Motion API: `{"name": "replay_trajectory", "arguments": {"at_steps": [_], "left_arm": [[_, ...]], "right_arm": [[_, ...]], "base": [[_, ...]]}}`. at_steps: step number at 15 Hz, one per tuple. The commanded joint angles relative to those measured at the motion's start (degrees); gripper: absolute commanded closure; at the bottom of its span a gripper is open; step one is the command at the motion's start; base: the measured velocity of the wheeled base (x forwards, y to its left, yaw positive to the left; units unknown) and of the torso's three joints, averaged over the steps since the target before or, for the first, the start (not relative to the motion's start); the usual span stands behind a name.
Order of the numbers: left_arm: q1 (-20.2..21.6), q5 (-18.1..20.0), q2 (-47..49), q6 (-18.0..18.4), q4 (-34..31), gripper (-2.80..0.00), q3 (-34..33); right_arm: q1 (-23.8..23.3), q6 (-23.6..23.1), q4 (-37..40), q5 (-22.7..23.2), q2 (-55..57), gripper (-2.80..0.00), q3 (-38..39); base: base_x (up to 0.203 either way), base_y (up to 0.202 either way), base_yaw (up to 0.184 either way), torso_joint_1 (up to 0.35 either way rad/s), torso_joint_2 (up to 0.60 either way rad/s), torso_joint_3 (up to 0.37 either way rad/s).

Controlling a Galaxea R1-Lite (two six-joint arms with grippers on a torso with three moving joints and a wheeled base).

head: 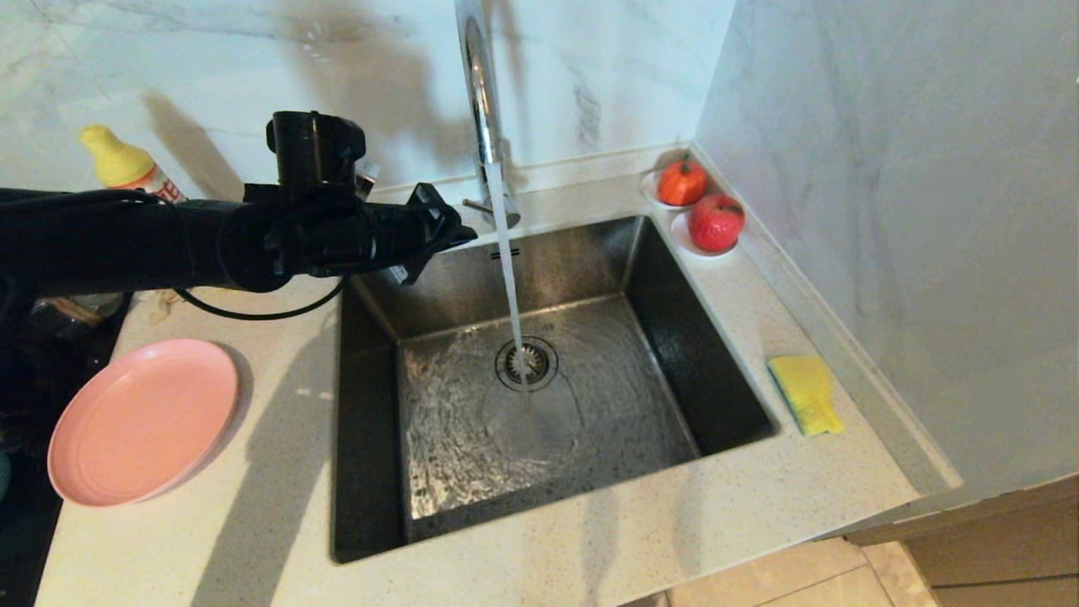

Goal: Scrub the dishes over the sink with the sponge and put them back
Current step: Turn off the faucet

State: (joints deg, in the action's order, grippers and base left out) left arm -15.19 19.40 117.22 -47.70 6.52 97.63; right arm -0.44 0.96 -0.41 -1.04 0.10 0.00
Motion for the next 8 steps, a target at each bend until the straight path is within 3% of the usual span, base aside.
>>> {"name": "replay_trajectory", "arguments": {"at_steps": [1, 8], "left_arm": [[0.02, 0.03, 1.40, -0.11, 0.88, 0.00, 0.24], [0.07, -0.66, 3.33, -0.11, 5.24, 0.00, 1.35]], "right_arm": [[0.00, 0.00, -0.02, -0.02, 0.08, 0.00, 0.00], [0.00, 0.00, -0.02, -0.02, 0.08, 0.00, 0.00]], "base": [[0.000, 0.000, 0.000, 0.000, 0.00, 0.000], [0.000, 0.000, 0.000, 0.000, 0.00, 0.000]]}}
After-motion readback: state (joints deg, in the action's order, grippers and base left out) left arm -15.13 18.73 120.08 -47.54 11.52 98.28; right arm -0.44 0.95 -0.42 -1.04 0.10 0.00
